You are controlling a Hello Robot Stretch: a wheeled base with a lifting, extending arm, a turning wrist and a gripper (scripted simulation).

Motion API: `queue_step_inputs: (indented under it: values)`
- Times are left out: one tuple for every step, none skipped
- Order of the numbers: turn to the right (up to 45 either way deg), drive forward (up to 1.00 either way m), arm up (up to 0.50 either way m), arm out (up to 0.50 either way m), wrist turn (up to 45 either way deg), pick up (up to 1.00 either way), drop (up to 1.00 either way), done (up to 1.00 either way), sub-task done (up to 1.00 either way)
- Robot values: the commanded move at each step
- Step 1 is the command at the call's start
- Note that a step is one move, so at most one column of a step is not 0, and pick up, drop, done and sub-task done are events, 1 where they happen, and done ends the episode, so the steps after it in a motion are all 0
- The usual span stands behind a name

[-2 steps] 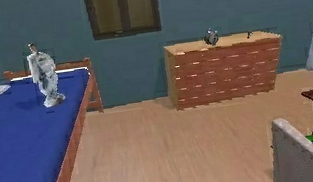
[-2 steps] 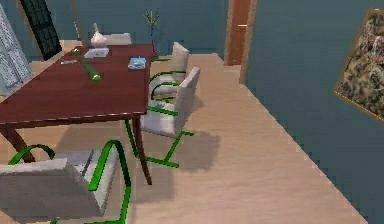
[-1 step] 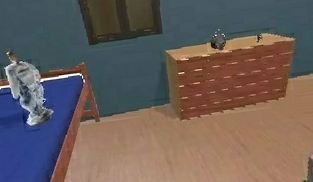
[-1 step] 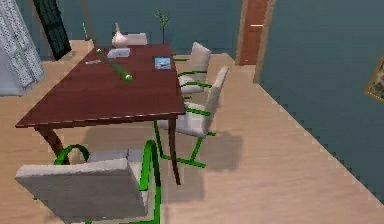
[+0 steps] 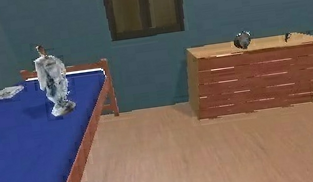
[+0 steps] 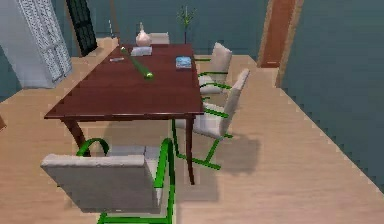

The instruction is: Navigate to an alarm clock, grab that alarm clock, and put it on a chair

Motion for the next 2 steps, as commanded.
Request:
queue_step_inputs:
  values:
    - [0.0, 0.80, 0.00, 0.00, 0.0, 0.00, 0.00, 0.00, 0.00]
    - [45.0, 0.00, 0.00, 0.00, 0.0, 0.00, 0.00, 0.00, 0.00]
